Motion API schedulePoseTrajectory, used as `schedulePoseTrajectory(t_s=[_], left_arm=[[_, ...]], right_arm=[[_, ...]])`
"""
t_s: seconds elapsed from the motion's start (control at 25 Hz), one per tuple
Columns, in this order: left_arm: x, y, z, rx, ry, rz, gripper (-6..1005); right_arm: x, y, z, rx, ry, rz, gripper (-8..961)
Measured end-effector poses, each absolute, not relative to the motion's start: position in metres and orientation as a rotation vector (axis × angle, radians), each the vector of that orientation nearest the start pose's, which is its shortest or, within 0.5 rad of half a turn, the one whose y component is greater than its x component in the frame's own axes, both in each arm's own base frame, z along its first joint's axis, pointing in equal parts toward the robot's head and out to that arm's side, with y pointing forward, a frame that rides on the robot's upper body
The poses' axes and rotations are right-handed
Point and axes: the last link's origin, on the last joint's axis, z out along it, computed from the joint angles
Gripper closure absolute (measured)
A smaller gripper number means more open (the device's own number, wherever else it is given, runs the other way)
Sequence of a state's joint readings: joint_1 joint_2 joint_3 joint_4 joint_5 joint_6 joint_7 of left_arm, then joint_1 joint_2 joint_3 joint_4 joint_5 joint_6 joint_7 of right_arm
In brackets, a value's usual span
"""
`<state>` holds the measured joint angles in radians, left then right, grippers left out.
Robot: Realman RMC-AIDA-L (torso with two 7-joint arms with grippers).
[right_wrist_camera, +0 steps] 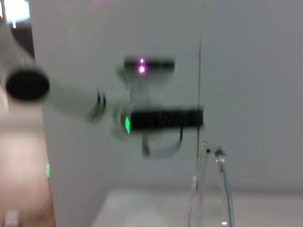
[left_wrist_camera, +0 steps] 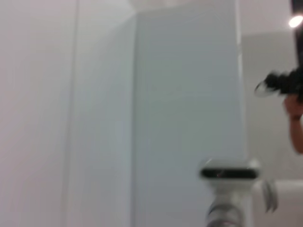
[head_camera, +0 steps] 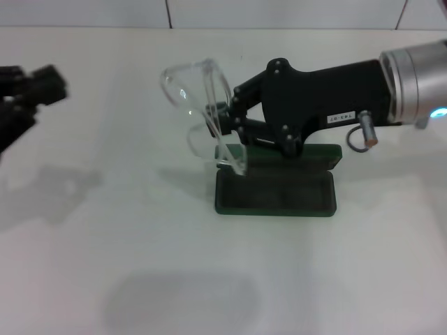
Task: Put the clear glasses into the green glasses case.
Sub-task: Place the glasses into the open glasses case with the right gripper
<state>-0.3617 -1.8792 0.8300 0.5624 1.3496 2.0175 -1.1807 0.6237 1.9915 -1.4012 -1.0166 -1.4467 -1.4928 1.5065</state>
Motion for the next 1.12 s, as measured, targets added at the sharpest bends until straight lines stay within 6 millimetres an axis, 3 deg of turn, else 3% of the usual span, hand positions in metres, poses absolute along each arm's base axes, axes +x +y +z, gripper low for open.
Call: schedulePoseTrajectory(t_s=[0.16,0.44,0.56,0.88,1.12], left_arm=[[-0.278,0.261,0.132,-2.478,-0.170,-1.251,928],[-0.297,0.243,0.146,-2.431,-0.203,-1.145,928],[-0.296,0.244,0.145,-2.447,-0.194,-1.128,928],[-0.292,0.247,0.137,-2.445,-0.208,-1.168,927],[-0.291,0.246,0.130,-2.438,-0.232,-1.194,927]], right_arm=[[0.079,0.333,0.021,-3.021,-0.185,0.549,850],[0.044,0.327,0.040,-3.006,-0.091,0.065,849],[0.034,0.329,0.031,-3.032,-0.029,-0.125,849],[0.030,0.330,-0.026,-2.967,-0.047,-0.688,847],[0.035,0.331,-0.051,-2.897,-0.113,-0.806,847]])
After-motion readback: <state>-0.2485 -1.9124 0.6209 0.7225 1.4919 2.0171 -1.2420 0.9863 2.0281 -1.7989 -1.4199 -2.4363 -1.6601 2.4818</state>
